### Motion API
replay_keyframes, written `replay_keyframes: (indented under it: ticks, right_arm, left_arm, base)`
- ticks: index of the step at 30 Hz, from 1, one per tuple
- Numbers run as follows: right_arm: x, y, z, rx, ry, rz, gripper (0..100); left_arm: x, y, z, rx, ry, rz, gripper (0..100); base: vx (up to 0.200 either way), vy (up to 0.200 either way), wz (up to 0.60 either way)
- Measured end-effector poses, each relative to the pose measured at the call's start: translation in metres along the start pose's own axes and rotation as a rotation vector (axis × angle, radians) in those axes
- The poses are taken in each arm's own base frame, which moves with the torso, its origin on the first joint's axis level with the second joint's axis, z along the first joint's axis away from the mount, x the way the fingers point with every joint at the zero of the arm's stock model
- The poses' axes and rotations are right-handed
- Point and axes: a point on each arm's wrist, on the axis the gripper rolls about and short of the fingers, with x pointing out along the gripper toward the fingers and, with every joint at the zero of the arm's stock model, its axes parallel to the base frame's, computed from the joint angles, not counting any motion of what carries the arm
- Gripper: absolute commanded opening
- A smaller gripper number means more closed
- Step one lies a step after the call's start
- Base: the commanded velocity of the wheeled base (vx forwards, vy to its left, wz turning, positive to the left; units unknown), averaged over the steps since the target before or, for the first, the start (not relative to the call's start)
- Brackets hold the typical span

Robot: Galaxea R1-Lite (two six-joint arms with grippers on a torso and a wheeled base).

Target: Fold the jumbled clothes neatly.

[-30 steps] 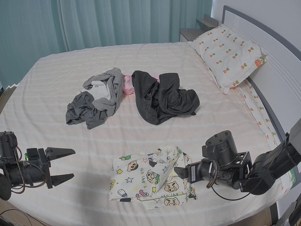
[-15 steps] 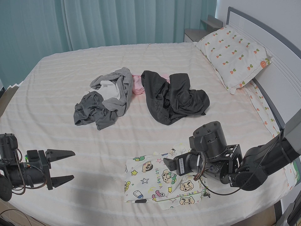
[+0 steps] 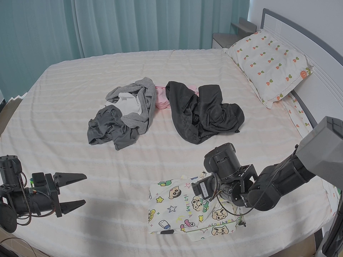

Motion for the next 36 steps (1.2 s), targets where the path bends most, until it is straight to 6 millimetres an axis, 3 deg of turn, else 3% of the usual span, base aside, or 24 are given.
replay_keyframes:
  ticks: [5, 10, 25, 31, 36]
  right_arm:
    - [0.010, -0.015, -0.014, 0.001, 0.038, -0.071, 100]
    - [0.006, -0.033, -0.032, 0.014, 0.059, -0.132, 100]
    - [-0.052, -0.095, -0.098, 0.077, 0.128, -0.250, 100]
    - [-0.064, -0.104, -0.091, 0.170, 0.005, -0.222, 100]
    - [-0.066, -0.096, -0.077, 0.214, -0.072, -0.085, 100]
  left_arm:
    - [0.001, 0.003, 0.000, -0.010, 0.005, 0.007, 100]
    - [0.001, 0.004, -0.001, -0.014, 0.007, 0.010, 100]
    - [0.001, 0.005, -0.001, -0.017, 0.009, 0.014, 100]
    - [0.002, 0.006, -0.001, -0.013, 0.011, 0.017, 100]
    - [0.003, 0.007, -0.001, -0.016, 0.013, 0.022, 100]
  base:
    - [0.000, 0.000, 0.00]
    - [0.000, 0.000, 0.00]
    - [0.000, 0.000, 0.00]
    - [0.000, 0.000, 0.00]
    - [0.000, 0.000, 0.00]
